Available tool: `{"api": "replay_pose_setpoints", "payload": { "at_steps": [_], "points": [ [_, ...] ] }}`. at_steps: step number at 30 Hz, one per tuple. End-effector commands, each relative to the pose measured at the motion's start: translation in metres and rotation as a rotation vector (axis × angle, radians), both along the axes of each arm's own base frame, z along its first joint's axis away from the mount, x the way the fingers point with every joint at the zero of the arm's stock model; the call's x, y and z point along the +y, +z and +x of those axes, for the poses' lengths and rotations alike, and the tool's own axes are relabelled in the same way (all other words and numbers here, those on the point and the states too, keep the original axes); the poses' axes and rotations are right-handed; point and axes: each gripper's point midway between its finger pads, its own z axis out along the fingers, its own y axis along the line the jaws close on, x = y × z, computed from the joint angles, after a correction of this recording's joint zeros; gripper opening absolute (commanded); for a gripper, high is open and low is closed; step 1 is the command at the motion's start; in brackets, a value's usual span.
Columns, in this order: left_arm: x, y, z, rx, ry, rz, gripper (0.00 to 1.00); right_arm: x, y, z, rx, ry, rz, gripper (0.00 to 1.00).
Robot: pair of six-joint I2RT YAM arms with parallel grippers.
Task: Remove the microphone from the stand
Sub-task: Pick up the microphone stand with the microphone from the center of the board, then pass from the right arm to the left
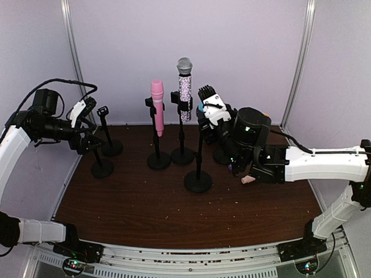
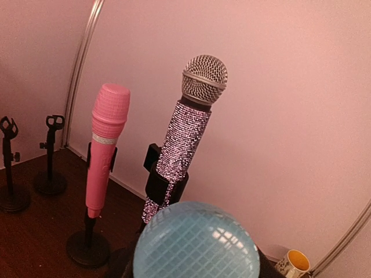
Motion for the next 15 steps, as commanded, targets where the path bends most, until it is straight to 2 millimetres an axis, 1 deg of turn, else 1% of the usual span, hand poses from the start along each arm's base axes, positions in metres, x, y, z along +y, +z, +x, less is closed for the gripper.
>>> {"api": "replay_pose_setpoints", "payload": {
  "at_steps": [1, 8, 12, 15],
  "points": [
    [-0.002, 0.016, -0.007, -0.055, -0.027, -0.005, 0.97, 0.005, 0.072, -0.047, -0.097, 0.251, 0.257, 0.13],
    [-0.005, 0.014, -0.016, -0.047, -0.040, -0.024, 0.97, 0.033, 0.073, -0.081, -0.093, 0.438, 0.236, 0.11],
    [-0.010, 0.014, -0.023, -0.038, -0.065, -0.058, 0.95, 0.049, 0.071, -0.093, -0.090, 0.526, 0.227, 0.11],
    [-0.014, 0.013, -0.027, -0.040, -0.098, -0.073, 0.94, 0.060, 0.073, -0.099, -0.106, 0.580, 0.230, 0.10]
  ]
}}
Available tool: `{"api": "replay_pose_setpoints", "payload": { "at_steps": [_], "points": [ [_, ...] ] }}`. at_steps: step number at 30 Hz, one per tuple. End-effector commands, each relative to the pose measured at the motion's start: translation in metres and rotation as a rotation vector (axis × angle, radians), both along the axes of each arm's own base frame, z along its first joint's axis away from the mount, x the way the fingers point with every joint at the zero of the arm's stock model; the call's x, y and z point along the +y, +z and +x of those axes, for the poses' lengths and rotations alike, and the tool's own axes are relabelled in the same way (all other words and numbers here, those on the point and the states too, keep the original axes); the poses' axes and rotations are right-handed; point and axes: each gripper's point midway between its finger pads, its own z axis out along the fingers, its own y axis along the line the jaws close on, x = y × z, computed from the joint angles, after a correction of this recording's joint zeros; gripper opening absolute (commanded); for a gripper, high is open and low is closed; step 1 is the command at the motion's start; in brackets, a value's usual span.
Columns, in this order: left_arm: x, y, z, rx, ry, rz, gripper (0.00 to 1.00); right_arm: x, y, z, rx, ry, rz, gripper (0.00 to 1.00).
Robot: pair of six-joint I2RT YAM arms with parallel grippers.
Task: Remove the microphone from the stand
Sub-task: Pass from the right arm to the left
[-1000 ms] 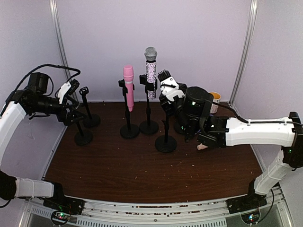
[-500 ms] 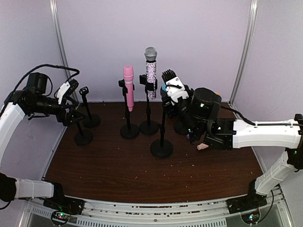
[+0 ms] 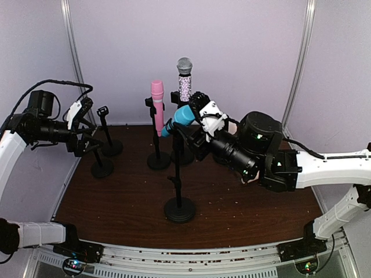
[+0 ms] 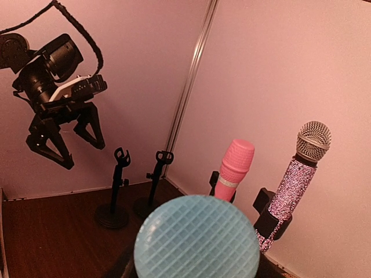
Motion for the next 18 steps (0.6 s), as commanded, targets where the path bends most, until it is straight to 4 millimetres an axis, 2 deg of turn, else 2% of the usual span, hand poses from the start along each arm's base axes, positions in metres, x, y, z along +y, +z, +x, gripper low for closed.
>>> {"api": "replay_pose_setpoints", "payload": {
  "at_steps": [1, 8, 13, 18],
  "points": [
    [-0.009, 0.002, -0.010, -0.008, -0.065, -0.043, 0.94, 0.006, 0.050, -0.018, -0.070, 0.116, 0.164, 0.10],
    [-0.010, 0.008, -0.009, -0.029, -0.077, -0.040, 0.94, 0.034, 0.064, -0.016, -0.151, 0.147, 0.201, 0.05],
    [-0.010, 0.014, -0.010, -0.047, -0.088, -0.036, 0.94, 0.055, 0.076, -0.005, -0.198, 0.143, 0.233, 0.00],
    [-0.009, 0.015, -0.012, -0.063, -0.092, -0.019, 0.94, 0.066, 0.084, -0.002, -0.259, 0.152, 0.250, 0.00]
  ]
}}
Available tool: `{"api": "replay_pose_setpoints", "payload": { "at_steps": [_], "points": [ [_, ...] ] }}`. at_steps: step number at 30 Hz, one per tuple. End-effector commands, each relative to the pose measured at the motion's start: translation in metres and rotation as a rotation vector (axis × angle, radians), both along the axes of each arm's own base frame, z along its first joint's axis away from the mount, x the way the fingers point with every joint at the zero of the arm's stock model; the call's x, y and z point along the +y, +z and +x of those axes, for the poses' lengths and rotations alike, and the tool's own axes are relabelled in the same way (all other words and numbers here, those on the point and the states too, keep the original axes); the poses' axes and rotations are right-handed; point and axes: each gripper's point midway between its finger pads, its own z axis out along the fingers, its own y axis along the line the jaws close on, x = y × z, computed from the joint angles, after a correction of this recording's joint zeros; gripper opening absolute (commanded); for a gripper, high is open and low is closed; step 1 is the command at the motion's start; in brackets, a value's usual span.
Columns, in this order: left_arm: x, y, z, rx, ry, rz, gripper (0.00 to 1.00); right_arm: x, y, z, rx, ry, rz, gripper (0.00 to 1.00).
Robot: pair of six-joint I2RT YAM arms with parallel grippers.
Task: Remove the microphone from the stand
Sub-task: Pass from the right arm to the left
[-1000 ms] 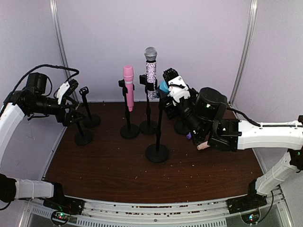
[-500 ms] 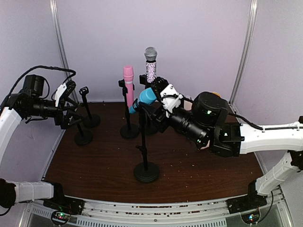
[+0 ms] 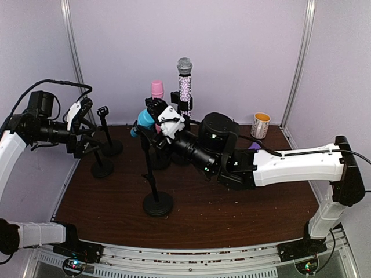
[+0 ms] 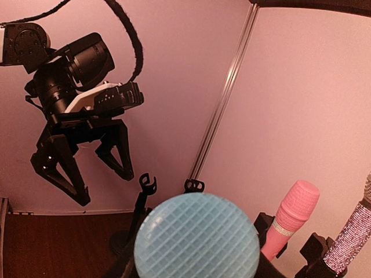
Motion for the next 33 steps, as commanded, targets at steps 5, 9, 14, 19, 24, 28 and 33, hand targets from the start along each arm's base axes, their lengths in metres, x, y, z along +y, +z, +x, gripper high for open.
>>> {"api": "replay_pose_setpoints", "payload": {
  "at_steps": [5, 9, 14, 19, 24, 28, 33],
  "points": [
    [-0.006, 0.003, -0.007, -0.019, -0.048, -0.022, 0.93, -0.014, 0.066, -0.004, -0.137, 0.012, 0.233, 0.00],
    [-0.018, -0.016, -0.010, 0.045, -0.053, -0.073, 0.88, -0.009, 0.046, 0.000, -0.112, 0.004, 0.217, 0.00],
    [-0.037, -0.026, -0.009, -0.002, -0.042, -0.157, 0.86, -0.001, 0.031, 0.002, -0.082, -0.007, 0.195, 0.00],
    [-0.064, -0.015, -0.002, -0.139, -0.086, -0.228, 0.82, 0.005, 0.027, 0.002, -0.064, -0.054, 0.172, 0.00],
    [-0.094, -0.007, 0.014, -0.132, -0.117, -0.295, 0.77, 0.013, 0.029, -0.006, -0.103, -0.145, 0.111, 0.00],
    [-0.113, -0.010, 0.014, -0.109, -0.173, -0.320, 0.72, 0.018, 0.032, -0.009, -0.113, -0.180, 0.090, 0.00],
    [-0.122, -0.018, 0.012, -0.067, -0.186, -0.351, 0.60, 0.016, 0.038, -0.009, -0.101, -0.191, 0.113, 0.00]
  ]
}}
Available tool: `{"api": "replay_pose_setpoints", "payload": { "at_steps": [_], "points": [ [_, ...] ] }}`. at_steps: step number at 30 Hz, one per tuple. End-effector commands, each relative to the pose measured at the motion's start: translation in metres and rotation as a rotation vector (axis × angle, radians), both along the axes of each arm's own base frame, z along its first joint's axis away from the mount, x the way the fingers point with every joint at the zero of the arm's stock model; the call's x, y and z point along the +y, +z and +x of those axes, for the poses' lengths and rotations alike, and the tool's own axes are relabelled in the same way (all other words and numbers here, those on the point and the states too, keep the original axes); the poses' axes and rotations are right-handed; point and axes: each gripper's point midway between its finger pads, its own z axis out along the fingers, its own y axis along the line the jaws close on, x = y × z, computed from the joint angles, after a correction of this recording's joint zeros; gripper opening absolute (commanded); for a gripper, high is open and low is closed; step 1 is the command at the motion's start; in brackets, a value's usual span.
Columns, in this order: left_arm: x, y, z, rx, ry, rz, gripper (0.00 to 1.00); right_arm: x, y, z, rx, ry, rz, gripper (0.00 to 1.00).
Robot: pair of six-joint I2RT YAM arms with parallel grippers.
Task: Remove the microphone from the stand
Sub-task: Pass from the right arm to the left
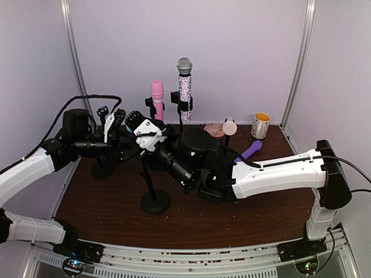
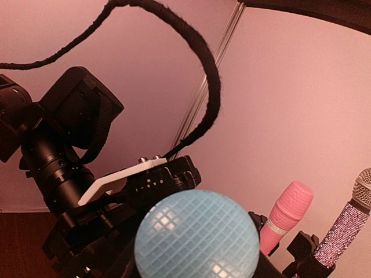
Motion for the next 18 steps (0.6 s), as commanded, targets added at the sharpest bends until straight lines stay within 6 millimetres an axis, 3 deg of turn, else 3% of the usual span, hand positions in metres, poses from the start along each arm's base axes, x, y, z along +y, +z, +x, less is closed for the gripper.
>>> {"api": "replay_pose_setpoints", "payload": {
  "at_steps": [1, 5, 14, 18],
  "points": [
    [-0.009, 0.023, 0.002, -0.064, -0.006, -0.092, 0.57, -0.015, 0.048, -0.002, -0.035, -0.029, 0.133, 0.00],
    [-0.016, 0.021, -0.002, -0.029, -0.025, -0.118, 0.49, -0.015, 0.049, 0.000, -0.029, -0.059, 0.149, 0.00],
    [-0.031, 0.002, -0.009, 0.038, -0.016, -0.138, 0.52, -0.018, 0.060, 0.004, -0.017, -0.156, 0.236, 0.00],
    [-0.028, 0.003, 0.002, 0.014, 0.049, -0.136, 0.37, -0.020, 0.061, 0.001, -0.002, -0.145, 0.281, 0.00]
  ]
}}
